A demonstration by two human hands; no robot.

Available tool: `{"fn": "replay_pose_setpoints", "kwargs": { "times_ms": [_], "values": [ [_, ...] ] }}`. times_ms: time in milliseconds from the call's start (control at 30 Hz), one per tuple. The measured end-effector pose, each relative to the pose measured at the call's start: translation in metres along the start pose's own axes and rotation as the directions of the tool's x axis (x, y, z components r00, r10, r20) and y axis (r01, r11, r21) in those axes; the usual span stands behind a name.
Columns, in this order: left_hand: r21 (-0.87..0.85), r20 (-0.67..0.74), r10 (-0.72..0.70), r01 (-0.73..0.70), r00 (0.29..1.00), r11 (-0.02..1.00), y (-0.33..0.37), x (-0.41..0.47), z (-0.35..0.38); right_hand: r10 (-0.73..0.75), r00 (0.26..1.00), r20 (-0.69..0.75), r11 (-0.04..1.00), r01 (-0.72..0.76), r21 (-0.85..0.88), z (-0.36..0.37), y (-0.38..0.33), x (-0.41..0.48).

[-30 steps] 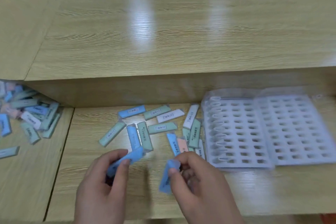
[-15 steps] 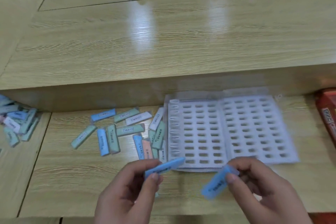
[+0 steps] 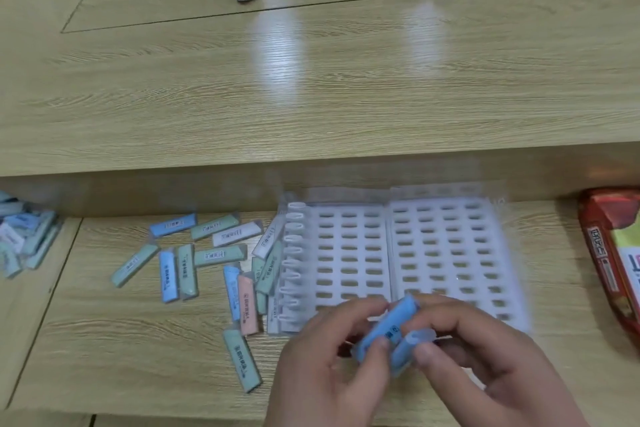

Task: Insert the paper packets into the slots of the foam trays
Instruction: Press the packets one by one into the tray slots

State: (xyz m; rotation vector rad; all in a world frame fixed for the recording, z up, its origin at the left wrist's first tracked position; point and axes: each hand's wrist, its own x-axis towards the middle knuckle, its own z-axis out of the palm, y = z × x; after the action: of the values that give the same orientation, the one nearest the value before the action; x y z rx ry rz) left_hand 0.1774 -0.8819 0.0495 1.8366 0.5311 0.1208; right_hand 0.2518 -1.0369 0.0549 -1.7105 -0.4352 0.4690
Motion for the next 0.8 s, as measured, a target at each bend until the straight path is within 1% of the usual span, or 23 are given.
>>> {"fn": "replay_pose_setpoints", "kwargs": {
  "times_ms": [33,67,133,233,300,367,433,500,567,667,733,800],
  "values": [
    [0.061,0.035,0.021,-0.023,0.999,0.998,0.0,0.002,-0.004,-0.031,0.998,0.054,0.997,0.034,-0.066,-0.005,0.0,0.002],
    [0.082,0.08,0.022,-0.029,0.997,0.996,0.001,0.005,-0.007,-0.048,0.992,0.114,0.991,0.061,-0.12,-0.009,-0.001,0.004],
    [0.075,0.169,0.011,-0.024,0.986,0.997,0.005,0.012,-0.012,-0.034,0.977,0.211,0.982,0.071,-0.174,-0.016,0.0,0.007],
    [0.125,0.236,0.077,-0.109,0.969,0.986,0.011,0.022,-0.013,0.0,0.974,0.227,0.982,0.043,-0.182,-0.021,0.001,0.011],
    [0.163,0.269,0.098,-0.145,0.958,0.976,0.011,0.026,-0.014,0.052,0.97,0.239,0.988,-0.016,-0.15,-0.023,-0.001,0.014],
    [0.169,0.272,0.114,-0.164,0.955,0.972,0.009,0.027,-0.016,0.102,0.965,0.241,0.992,-0.08,-0.097,-0.025,-0.001,0.014],
    [0.131,0.219,0.12,-0.152,0.968,0.98,0.009,0.028,-0.017,0.087,0.975,0.203,0.996,-0.08,-0.043,-0.024,0.001,0.015],
    [0.05,0.112,0.074,-0.08,0.991,0.996,0.007,0.028,-0.017,0.067,0.991,0.115,0.998,-0.068,-0.002,-0.024,0.002,0.017],
    [-0.01,0.044,0.025,-0.025,0.999,1.0,0.007,0.03,-0.017,0.076,0.996,0.042,0.996,-0.078,0.039,-0.026,0.003,0.02],
    [-0.006,0.005,0.029,-0.029,1.0,1.0,0.01,0.037,-0.019,0.083,0.994,-0.076,0.993,-0.076,0.088,-0.029,0.002,0.029],
    [0.014,-0.048,0.049,-0.049,0.998,0.999,0.013,0.043,-0.021,0.067,0.992,-0.103,0.992,-0.055,0.114,-0.03,0.001,0.035],
    [0.026,-0.103,0.062,-0.059,0.993,0.998,0.016,0.048,-0.022,0.054,0.993,-0.102,0.995,-0.044,0.094,-0.027,-0.001,0.041]
  ]
}}
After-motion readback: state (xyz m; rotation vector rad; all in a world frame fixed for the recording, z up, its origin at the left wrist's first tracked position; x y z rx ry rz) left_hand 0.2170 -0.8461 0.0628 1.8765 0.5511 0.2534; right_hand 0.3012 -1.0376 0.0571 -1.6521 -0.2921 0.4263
